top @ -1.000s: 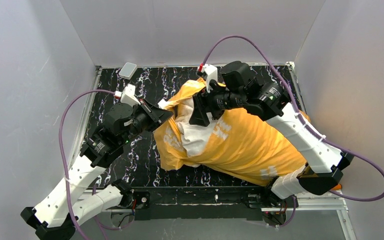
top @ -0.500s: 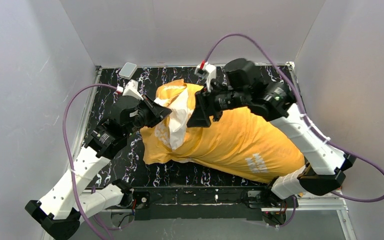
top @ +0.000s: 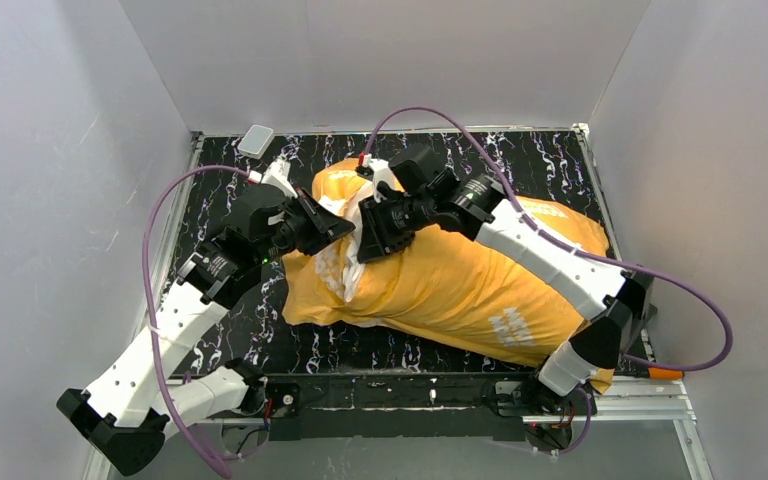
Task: Put the pillow into the pillowcase
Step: Stuff the pillow into the pillowcase.
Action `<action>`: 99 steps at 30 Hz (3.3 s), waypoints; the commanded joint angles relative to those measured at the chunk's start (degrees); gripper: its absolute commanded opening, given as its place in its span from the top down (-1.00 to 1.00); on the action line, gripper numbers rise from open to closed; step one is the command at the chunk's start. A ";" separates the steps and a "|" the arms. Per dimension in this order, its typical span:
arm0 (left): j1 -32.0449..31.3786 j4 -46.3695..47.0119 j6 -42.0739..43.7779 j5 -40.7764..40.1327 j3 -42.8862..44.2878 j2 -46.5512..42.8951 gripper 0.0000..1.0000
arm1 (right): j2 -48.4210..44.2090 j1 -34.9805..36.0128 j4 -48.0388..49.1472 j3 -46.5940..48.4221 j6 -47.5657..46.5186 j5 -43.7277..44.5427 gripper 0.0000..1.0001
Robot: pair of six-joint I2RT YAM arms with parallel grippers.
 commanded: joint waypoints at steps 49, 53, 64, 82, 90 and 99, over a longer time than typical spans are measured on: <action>-0.42 20.70 -12.27 9.60 2.26 0.99 1.00 | 5.89 -9.82 5.91 0.97 5.94 -3.20 -0.02; -0.42 25.33 -16.55 10.26 5.76 3.09 1.00 | 11.78 -6.16 6.07 0.04 5.01 -1.67 0.04; -2.97 29.25 -16.34 8.91 13.31 6.69 1.00 | 19.61 -1.77 12.49 -0.17 8.67 -12.67 -0.01; -2.52 27.89 -15.82 3.73 -5.92 -6.11 1.00 | -7.51 -16.12 20.08 -14.65 16.25 -22.56 -0.68; -2.78 28.69 -16.26 9.79 -1.63 2.42 1.00 | -6.56 -15.87 30.90 -20.72 24.78 -24.41 -0.03; -4.62 29.63 -16.78 10.83 7.04 7.79 1.00 | 9.55 -7.88 44.16 -14.90 32.62 -21.18 0.79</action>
